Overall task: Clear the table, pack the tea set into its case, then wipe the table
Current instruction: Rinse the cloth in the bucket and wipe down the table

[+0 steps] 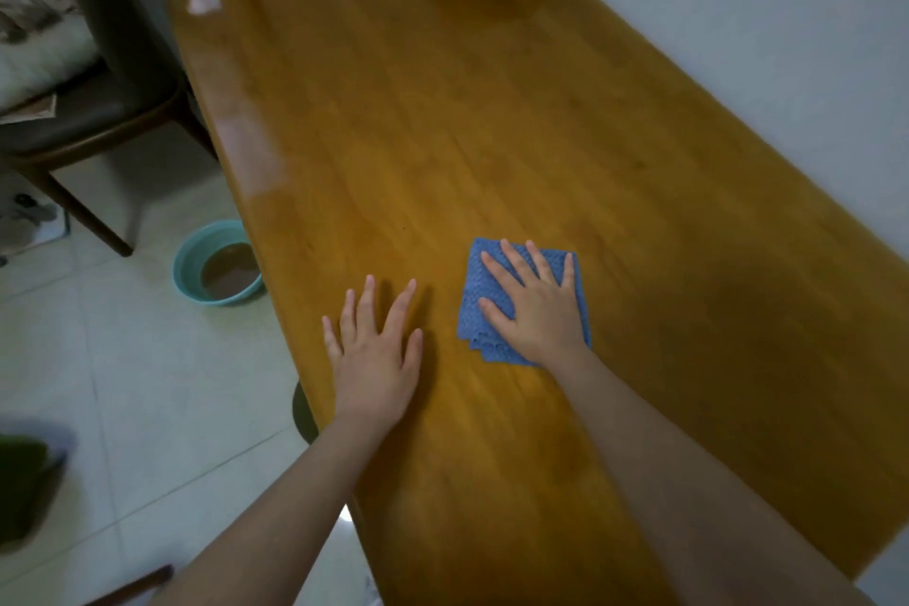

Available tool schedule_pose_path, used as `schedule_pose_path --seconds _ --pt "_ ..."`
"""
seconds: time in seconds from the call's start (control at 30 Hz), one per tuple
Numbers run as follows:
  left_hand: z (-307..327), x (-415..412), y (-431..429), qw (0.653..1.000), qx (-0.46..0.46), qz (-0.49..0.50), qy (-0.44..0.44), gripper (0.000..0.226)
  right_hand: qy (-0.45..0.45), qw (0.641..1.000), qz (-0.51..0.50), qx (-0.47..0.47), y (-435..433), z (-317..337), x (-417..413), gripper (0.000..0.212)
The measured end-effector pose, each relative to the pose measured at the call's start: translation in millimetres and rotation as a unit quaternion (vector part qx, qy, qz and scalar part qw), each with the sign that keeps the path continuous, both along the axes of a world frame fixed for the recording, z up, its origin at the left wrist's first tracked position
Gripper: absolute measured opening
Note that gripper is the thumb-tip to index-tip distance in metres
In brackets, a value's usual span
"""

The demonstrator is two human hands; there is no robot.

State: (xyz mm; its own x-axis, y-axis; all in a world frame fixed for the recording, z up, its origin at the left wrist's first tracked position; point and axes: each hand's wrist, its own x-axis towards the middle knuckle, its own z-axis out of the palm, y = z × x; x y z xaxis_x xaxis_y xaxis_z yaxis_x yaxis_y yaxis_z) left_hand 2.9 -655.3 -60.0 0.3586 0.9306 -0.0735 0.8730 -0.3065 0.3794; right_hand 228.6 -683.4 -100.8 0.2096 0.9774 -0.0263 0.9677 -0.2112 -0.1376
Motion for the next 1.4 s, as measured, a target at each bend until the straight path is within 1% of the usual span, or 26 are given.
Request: schedule_pose_path --seconds 0.1,0.27,0.4,0.47,0.63,0.93,1.1,1.27,1.4 --pt "-4.1 20.3 -3.3 1.0 0.023 0.017 0.004 0.052 -0.001 1.0 0.01 0.003 -0.3 0.4 30.9 0.063" --pt "-10.7 58.9 -21.8 0.997 0.007 0.069 0.024 0.055 -0.005 0.999 0.04 -0.003 -3.9 1.5 78.6 0.064" --pt "-12.6 86.8 -37.1 0.995 -0.005 0.096 0.02 0.055 -0.007 0.998 0.054 -0.009 -7.9 3.7 107.8 0.066" --pt "-11.6 98.1 -42.6 0.995 -0.005 0.101 0.018 0.055 -0.011 0.998 0.057 -0.011 -8.8 3.9 119.6 0.065" --pt "-13.1 124.3 -45.4 0.996 -0.007 0.084 0.032 0.055 -0.013 1.0 0.023 -0.006 -16.2 0.1 155.0 0.062" --pt "-1.7 166.5 -46.4 0.992 -0.008 0.117 0.054 0.056 -0.016 0.999 0.035 -0.018 -8.5 5.8 222.9 0.066" --pt "-2.1 228.3 -53.2 0.983 -0.011 0.178 0.041 0.056 -0.021 0.998 0.045 -0.027 -2.5 7.7 302.3 0.068" --pt "-5.4 304.7 -56.8 0.985 -0.024 0.17 0.037 0.055 -0.023 0.998 0.049 -0.031 2.7 8.4 377.9 0.065" --pt "-1.8 345.5 -56.0 0.987 -0.016 0.161 0.026 0.056 -0.021 0.997 0.068 -0.029 8.4 8.5 408.5 0.065"
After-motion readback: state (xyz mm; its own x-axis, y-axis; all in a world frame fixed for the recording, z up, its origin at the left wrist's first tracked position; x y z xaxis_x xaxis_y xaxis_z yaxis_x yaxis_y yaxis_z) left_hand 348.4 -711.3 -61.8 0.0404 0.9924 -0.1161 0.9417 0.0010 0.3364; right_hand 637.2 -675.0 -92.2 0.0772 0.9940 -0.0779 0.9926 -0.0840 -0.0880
